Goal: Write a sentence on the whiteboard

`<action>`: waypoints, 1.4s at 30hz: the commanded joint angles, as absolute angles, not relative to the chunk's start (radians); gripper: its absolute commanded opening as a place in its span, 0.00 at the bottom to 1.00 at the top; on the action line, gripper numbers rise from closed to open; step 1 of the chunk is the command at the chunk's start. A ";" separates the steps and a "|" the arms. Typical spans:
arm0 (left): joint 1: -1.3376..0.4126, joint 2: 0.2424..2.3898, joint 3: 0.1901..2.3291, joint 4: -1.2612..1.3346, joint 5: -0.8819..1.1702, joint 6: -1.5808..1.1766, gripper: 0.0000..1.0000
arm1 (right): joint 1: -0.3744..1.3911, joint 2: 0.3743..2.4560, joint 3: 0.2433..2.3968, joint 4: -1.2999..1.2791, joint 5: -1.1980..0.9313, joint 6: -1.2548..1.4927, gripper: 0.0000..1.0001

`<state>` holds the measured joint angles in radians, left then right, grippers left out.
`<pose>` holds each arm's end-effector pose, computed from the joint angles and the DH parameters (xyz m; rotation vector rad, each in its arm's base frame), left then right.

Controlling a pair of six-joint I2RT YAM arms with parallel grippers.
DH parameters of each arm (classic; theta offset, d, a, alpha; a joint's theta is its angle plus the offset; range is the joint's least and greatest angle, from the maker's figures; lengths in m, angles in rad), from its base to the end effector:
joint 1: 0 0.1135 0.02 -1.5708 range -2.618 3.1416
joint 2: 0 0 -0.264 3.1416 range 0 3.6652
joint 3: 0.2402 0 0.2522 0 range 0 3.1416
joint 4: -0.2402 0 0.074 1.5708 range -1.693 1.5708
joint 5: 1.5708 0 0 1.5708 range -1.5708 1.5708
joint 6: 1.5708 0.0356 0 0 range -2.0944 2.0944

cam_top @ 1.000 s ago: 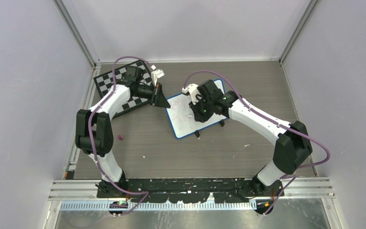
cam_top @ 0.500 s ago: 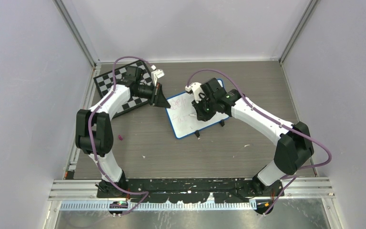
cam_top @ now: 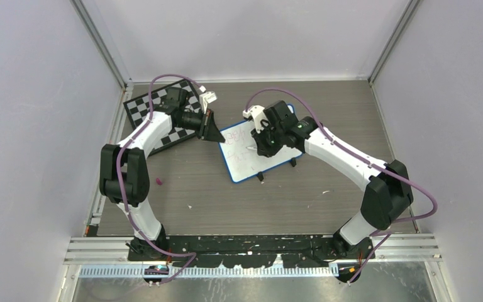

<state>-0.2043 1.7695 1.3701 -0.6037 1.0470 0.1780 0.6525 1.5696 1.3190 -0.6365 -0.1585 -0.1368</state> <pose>0.3565 -0.1054 0.2549 0.8101 2.1655 -1.3247 0.2674 0.2114 0.2903 -1.0215 2.2697 0.4168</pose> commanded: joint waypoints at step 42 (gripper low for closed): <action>-0.215 1.762 1.364 -0.607 1.011 0.209 0.00 | 0.652 1.561 1.374 -0.617 -0.069 -0.174 0.00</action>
